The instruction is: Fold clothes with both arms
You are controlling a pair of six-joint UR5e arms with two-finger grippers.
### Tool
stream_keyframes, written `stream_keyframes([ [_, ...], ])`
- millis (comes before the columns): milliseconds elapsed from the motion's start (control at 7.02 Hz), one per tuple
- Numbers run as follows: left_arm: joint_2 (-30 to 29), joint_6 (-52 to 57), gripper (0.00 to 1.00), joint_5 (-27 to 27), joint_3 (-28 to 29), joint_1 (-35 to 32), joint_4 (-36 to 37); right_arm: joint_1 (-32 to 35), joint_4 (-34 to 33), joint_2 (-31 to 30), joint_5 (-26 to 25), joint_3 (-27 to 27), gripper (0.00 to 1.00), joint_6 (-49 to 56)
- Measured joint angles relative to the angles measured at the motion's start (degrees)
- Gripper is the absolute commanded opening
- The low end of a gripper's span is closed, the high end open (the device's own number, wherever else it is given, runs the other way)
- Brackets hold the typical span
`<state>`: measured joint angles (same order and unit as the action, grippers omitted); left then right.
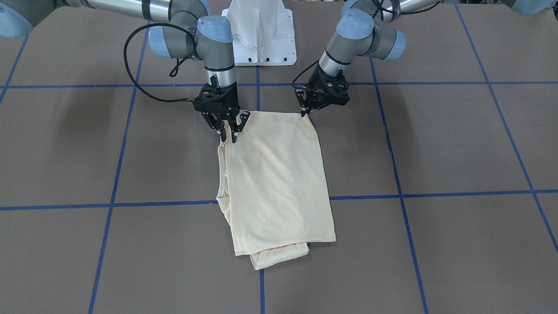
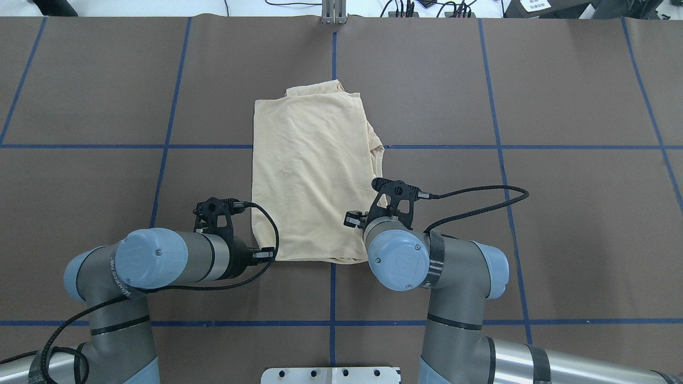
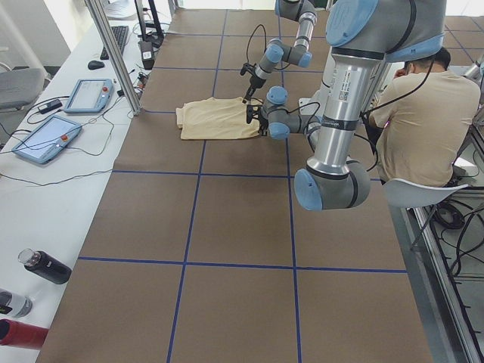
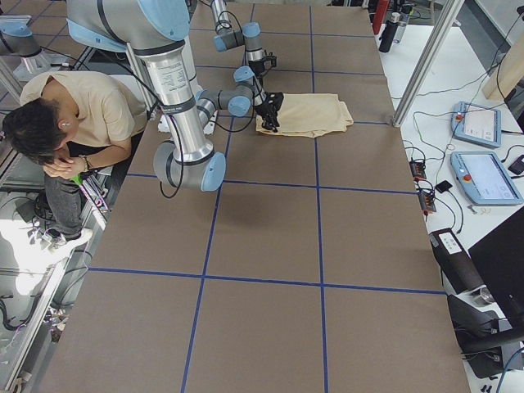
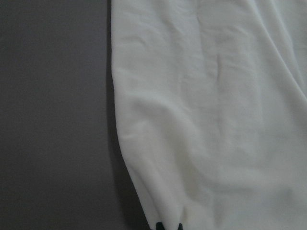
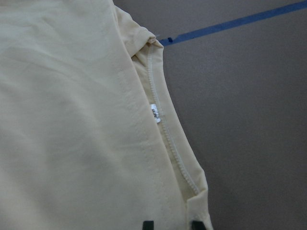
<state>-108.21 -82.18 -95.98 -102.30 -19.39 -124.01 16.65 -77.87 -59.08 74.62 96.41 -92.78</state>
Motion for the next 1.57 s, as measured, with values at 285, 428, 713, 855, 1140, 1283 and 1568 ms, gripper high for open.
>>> stream_keyframes([
  [285,-0.1,0.0,0.00,0.0,0.0,0.0,0.0,-0.1,-0.1,-0.3,-0.2,0.1,0.44,0.3],
  [428,-0.1,0.0,0.00,0.0,0.0,0.0,0.0,-0.2,-0.2,-0.6,-0.2,0.2,0.44,0.5],
  [713,-0.1,0.0,0.00,0.0,0.0,0.0,0.0,-0.5,-1.4,-1.1,-0.2,1.2,0.30,0.7],
  [855,-0.1,0.0,0.00,0.0,0.0,0.1,0.0,-0.8,-1.9,-1.2,-0.3,1.5,0.26,0.7],
  [1140,-0.1,0.0,0.00,0.0,0.0,0.1,0.0,-1.3,-2.1,-1.2,-0.8,1.6,0.29,0.7],
  [1283,-0.1,0.0,0.00,0.0,0.0,0.1,0.0,-1.5,-2.2,-1.3,-0.8,1.6,0.29,0.7],
  [1568,-0.1,0.0,0.00,0.0,0.0,0.0,0.0,-1.6,-2.3,-1.6,-0.8,1.6,0.29,0.8],
])
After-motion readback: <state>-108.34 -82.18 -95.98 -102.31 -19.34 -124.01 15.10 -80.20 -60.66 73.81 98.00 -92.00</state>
